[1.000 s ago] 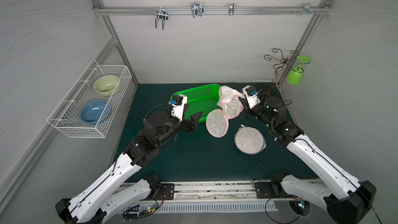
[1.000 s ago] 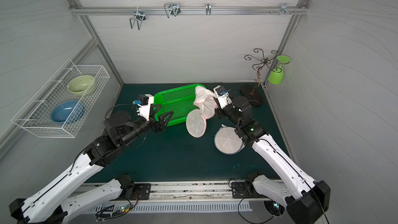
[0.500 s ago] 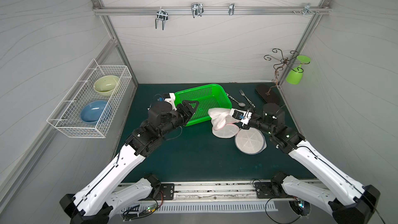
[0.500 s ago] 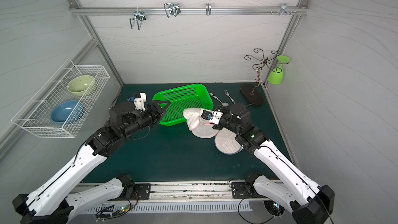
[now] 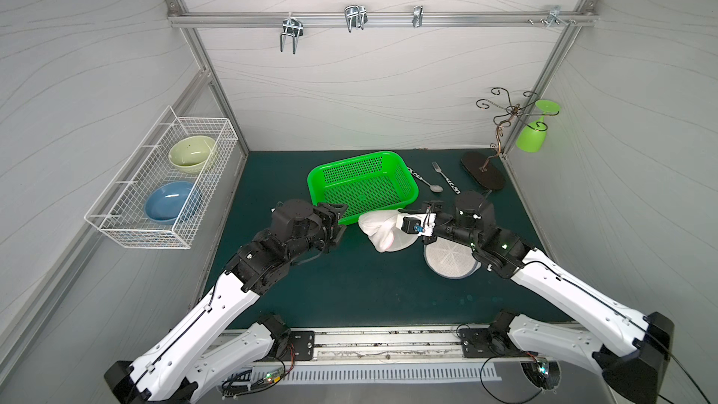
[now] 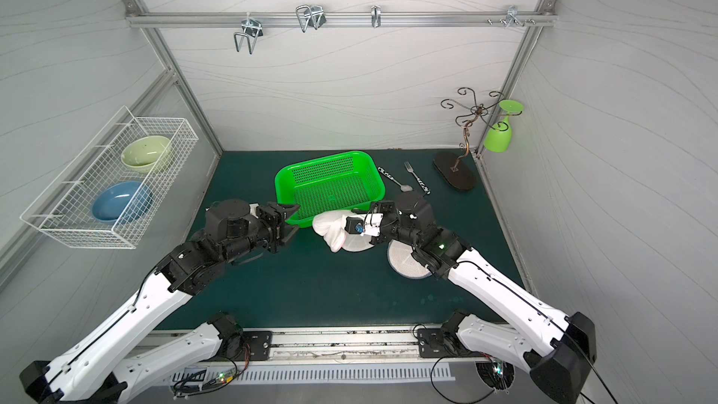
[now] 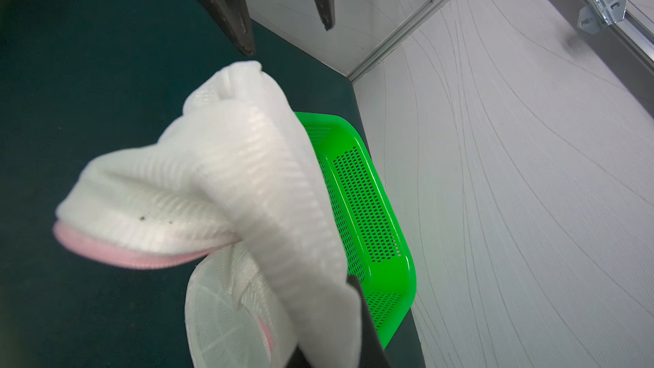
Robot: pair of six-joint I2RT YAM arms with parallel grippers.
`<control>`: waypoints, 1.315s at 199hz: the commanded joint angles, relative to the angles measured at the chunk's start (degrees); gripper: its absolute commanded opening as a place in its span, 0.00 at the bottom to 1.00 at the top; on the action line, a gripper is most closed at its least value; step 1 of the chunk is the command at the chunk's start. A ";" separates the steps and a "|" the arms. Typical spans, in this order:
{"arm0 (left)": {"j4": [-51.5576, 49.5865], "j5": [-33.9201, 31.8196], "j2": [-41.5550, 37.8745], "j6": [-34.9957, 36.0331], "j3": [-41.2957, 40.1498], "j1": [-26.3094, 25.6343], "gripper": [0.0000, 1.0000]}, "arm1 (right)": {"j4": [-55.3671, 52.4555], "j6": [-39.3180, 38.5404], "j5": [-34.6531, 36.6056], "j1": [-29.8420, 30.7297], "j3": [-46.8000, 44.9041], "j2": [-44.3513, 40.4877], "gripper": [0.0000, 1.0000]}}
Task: Turn the laundry bag inside out
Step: Turn over the laundry bag.
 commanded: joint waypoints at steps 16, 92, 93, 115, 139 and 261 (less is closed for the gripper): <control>3.95 3.53 1.47 -3.35 0.50 0.24 0.64 | 3.74 1.72 1.11 2.60 2.26 1.61 0.00; 10.63 5.30 1.55 -6.20 -4.08 0.26 0.28 | 6.42 4.34 -0.37 8.44 0.98 4.14 0.00; 10.72 5.30 1.55 -6.28 -4.14 0.27 0.28 | 6.41 4.35 -0.43 8.47 0.96 4.14 0.00; 12.36 5.39 1.99 -5.77 -4.59 0.50 0.16 | 6.54 5.26 -1.36 9.44 0.62 4.39 0.00; 15.41 5.57 2.08 -4.15 -5.69 2.39 0.00 | 3.25 8.14 -1.51 9.73 0.55 2.71 0.33; 48.40 20.10 9.22 17.37 -4.30 12.42 0.00 | -10.73 85.24 -22.05 -15.68 1.85 -7.25 0.74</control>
